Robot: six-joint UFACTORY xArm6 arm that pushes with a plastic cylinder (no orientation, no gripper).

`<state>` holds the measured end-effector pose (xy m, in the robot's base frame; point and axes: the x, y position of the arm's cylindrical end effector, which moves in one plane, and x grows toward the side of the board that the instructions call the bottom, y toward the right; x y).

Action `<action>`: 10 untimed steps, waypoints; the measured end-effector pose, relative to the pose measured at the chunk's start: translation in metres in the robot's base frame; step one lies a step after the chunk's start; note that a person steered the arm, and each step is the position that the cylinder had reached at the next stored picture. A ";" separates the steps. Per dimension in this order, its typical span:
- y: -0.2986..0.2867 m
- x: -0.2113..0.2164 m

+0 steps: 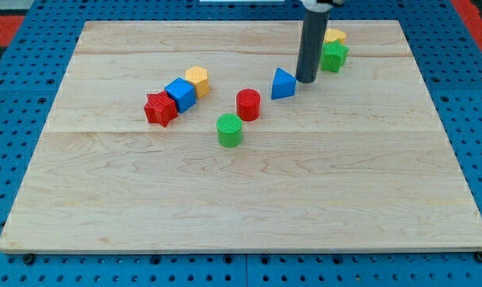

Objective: Place the blue triangle below to the green star

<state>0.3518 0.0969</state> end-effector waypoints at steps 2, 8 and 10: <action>0.019 0.039; 0.010 0.005; 0.018 0.028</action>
<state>0.3797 0.1150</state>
